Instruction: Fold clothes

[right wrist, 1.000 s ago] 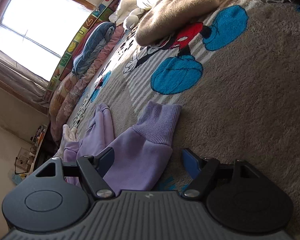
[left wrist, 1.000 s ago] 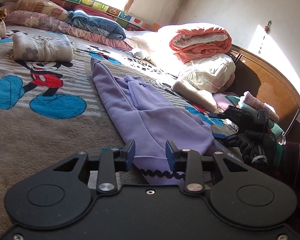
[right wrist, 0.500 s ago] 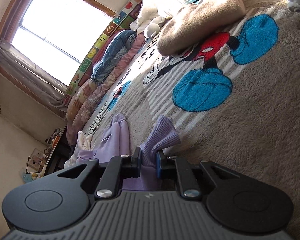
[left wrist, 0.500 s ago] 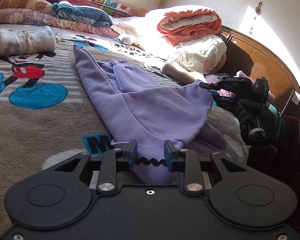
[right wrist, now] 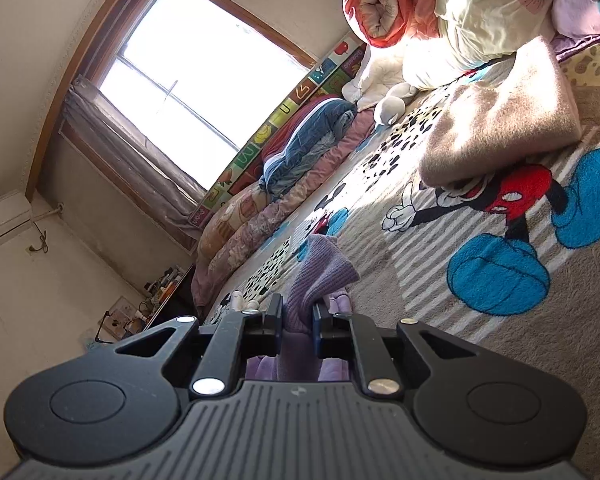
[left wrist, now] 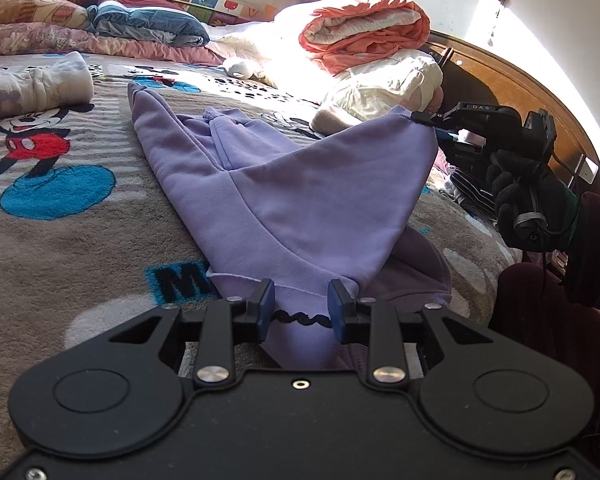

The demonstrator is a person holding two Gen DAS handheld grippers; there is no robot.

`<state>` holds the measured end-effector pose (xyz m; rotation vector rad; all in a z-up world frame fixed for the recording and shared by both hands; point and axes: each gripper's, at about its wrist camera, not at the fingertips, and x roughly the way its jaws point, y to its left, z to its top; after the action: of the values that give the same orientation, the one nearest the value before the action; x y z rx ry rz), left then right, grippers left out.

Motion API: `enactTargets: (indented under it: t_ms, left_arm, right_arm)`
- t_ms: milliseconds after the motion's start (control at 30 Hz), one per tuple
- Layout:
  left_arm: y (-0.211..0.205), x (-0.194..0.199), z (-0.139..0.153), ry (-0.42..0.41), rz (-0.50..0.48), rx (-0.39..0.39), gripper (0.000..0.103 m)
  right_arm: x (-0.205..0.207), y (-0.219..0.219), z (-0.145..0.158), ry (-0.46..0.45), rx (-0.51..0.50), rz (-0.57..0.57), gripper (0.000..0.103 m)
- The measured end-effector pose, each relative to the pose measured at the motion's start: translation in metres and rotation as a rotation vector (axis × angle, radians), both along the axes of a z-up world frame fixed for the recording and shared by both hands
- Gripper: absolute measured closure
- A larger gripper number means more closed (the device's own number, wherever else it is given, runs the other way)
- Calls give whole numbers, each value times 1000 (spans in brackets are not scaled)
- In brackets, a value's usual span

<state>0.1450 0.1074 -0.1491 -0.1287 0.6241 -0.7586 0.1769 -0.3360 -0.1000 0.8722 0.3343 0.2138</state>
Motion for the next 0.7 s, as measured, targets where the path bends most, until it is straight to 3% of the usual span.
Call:
enactTargets:
  t_ms: [267, 433, 700]
  left_arm:
    - [0, 1, 0, -1, -20, -6, 75]
    - [-8, 9, -10, 29, -32, 48, 75]
    - [-14, 8, -11, 17, -66, 113, 75]
  right_arm:
    - [-15, -13, -37, 62, 57, -106, 88]
    - [-12, -12, -41, 74, 39, -108, 88]
    - [-3, -17, -87, 206, 43, -142, 88]
